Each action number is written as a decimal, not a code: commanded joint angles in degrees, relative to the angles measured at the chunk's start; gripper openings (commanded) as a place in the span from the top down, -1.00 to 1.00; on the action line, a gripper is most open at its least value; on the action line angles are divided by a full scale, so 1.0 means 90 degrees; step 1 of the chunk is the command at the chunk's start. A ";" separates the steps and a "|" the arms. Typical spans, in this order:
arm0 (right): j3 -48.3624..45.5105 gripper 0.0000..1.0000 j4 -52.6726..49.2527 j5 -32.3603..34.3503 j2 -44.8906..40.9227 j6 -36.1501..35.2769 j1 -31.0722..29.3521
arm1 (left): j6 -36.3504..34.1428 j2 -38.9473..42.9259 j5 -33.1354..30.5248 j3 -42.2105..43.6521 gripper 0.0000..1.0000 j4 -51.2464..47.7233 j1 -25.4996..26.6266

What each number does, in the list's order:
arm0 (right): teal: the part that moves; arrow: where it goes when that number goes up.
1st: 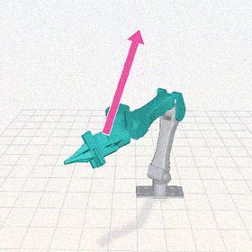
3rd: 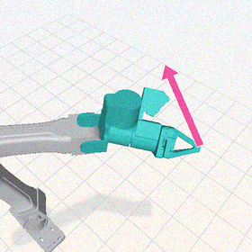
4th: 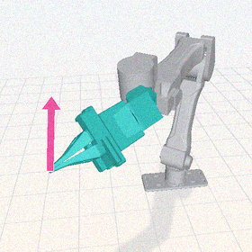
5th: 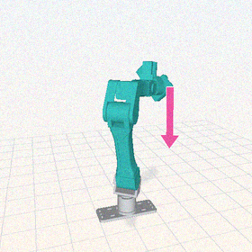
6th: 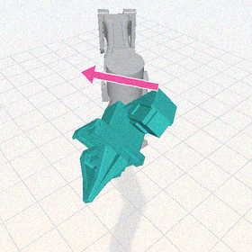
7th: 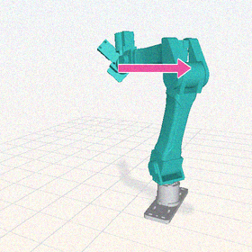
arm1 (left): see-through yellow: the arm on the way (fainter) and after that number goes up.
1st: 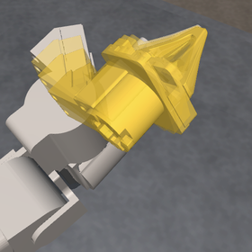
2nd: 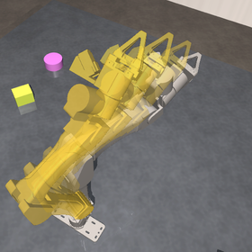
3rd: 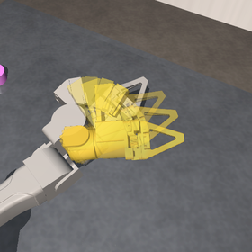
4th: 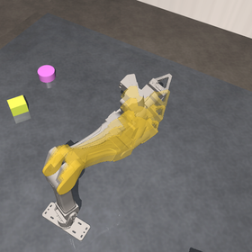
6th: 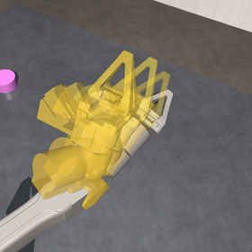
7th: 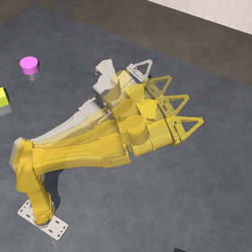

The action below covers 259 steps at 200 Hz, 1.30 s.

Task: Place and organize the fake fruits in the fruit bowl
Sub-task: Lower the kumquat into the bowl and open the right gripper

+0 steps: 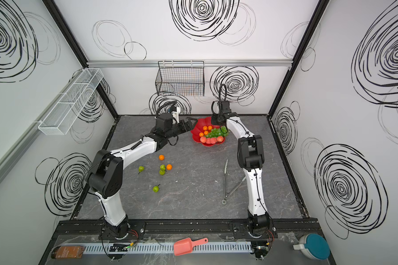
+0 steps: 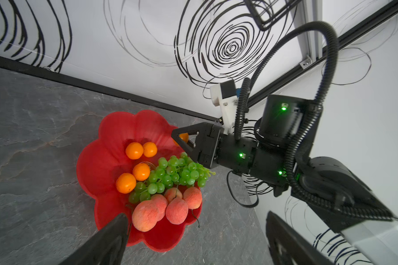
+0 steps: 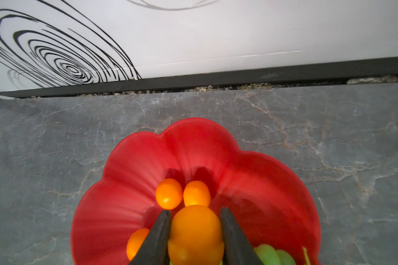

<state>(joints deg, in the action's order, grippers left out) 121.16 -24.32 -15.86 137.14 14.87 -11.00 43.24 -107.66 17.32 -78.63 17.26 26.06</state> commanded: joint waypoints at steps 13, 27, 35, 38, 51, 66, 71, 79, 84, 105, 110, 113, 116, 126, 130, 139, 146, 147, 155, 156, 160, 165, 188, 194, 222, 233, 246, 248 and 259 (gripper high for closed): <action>0.0570 0.32 -0.0256 0.0142 0.0376 -0.0320 0.0044 | 0.0088 -0.0186 0.0281 -0.0106 -0.92 0.0431 -0.0052; 0.0702 0.31 -0.0238 0.0103 0.0527 -0.0329 0.0041 | 0.0088 -0.0215 0.0303 -0.0138 -0.92 0.0390 -0.0054; 0.0795 0.30 -0.0227 0.0121 0.0619 -0.0349 0.0031 | 0.0088 -0.0218 0.0293 -0.0140 -0.92 0.0375 -0.0050; 0.0830 0.30 -0.0228 0.0129 0.0648 -0.0358 0.0031 | 0.0088 -0.0216 0.0292 -0.0148 -0.92 0.0368 -0.0049; 0.0980 0.30 -0.0242 0.0172 0.0771 -0.0398 0.0022 | 0.0059 -0.0216 0.0282 -0.0159 -0.92 0.0339 -0.0046; 0.1122 0.29 -0.0254 0.0170 0.0896 -0.0417 0.0031 | 0.0039 -0.0216 0.0258 -0.0170 -0.92 0.0301 -0.0052; 0.1153 0.29 -0.0262 0.0191 0.0926 -0.0422 0.0031 | 0.0039 -0.0216 0.0265 -0.0177 -0.92 0.0300 -0.0058; 0.1185 0.29 -0.0254 0.0190 0.0978 -0.0423 0.0030 | 0.0039 -0.0230 0.0263 -0.0179 -0.92 0.0295 -0.0061; 0.1203 0.29 -0.0265 0.0196 0.1008 -0.0423 0.0031 | 0.0039 -0.0233 0.0268 -0.0187 -0.92 0.0281 -0.0066; 0.1316 0.27 -0.0305 0.0177 0.1109 -0.0415 0.0031 | 0.0034 -0.0235 0.0263 -0.0199 -0.92 0.0261 -0.0086; 0.1331 0.26 -0.0315 0.0173 0.1119 -0.0404 0.0031 | 0.0024 -0.0235 0.0256 -0.0199 -0.92 0.0241 -0.0084; 0.1326 0.25 -0.0317 0.0178 0.1127 -0.0406 0.0031 | 0.0020 -0.0235 0.0253 -0.0207 -0.92 0.0232 -0.0092; 0.1327 0.24 -0.0321 0.0171 0.1123 -0.0403 0.0031 | 0.0012 -0.0235 0.0251 -0.0213 -0.92 0.0223 -0.0093; 0.1326 0.22 -0.0323 0.0152 0.1129 -0.0394 0.0031 | -0.0017 -0.0244 0.0243 -0.0235 -0.92 0.0158 -0.0092; 0.1326 0.21 -0.0320 0.0142 0.1124 -0.0393 0.0034 | -0.0029 -0.0250 0.0243 -0.0247 -0.92 0.0132 -0.0088; 0.1330 0.19 -0.0328 0.0144 0.1124 -0.0400 0.0032 | -0.0048 -0.0264 0.0253 -0.0276 -0.92 0.0095 -0.0092; 0.1332 0.18 -0.0332 0.0142 0.1111 -0.0394 0.0031 | -0.0054 -0.0265 0.0253 -0.0295 -0.92 0.0071 -0.0093; 0.1332 0.18 -0.0334 0.0142 0.1110 -0.0394 0.0031 | -0.0056 -0.0265 0.0253 -0.0296 -0.92 0.0073 -0.0093; 0.1341 0.17 -0.0335 0.0141 0.1110 -0.0395 0.0033 | -0.0059 -0.0274 0.0260 -0.0296 -0.92 0.0049 -0.0085; 0.1342 0.17 -0.0335 0.0136 0.1105 -0.0399 0.0032 | -0.0059 -0.0274 0.0257 -0.0296 -0.92 0.0047 -0.0085; 0.1350 0.17 -0.0335 0.0131 0.1101 -0.0394 0.0031 | -0.0067 -0.0274 0.0254 -0.0306 -0.92 0.0049 -0.0090; 0.1359 0.16 -0.0340 0.0133 0.1092 -0.0395 0.0031 | -0.0076 -0.0275 0.0244 -0.0306 -0.92 0.0029 -0.0097; 0.1387 0.15 -0.0364 0.0106 0.1045 -0.0398 0.0041 | -0.0150 -0.0265 0.0188 -0.0340 -0.92 -0.0072 -0.0091; 0.1386 0.14 -0.0363 0.0100 0.1027 -0.0394 0.0041 | -0.0178 -0.0266 0.0168 -0.0359 -0.92 -0.0125 -0.0087; 0.1447 0.12 -0.0413 0.0084 0.0922 -0.0386 0.0050 | -0.0271 -0.0245 0.0091 -0.0404 -0.92 -0.0284 -0.0091; 0.1491 0.11 -0.0457 0.0073 0.0871 -0.0389 0.0061 | -0.0298 -0.0226 0.0070 -0.0423 -0.92 -0.0336 -0.0076; 0.1576 0.11 -0.0536 0.0063 0.0777 -0.0386 0.0061 | -0.0348 -0.0193 0.0049 -0.0485 -0.92 -0.0469 -0.0071; 0.1584 0.11 -0.0539 0.0058 0.0756 -0.0384 0.0061 | -0.0358 -0.0188 0.0048 -0.0498 -0.92 -0.0483 -0.0066; 0.1586 0.11 -0.0577 0.0044 0.0608 -0.0388 0.0061 | -0.0435 -0.0099 0.0003 -0.0550 -0.92 -0.0667 -0.0053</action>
<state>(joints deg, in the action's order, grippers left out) 133.21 -27.44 -15.05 146.71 11.79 -10.63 41.45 -109.36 18.52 -80.93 12.69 25.69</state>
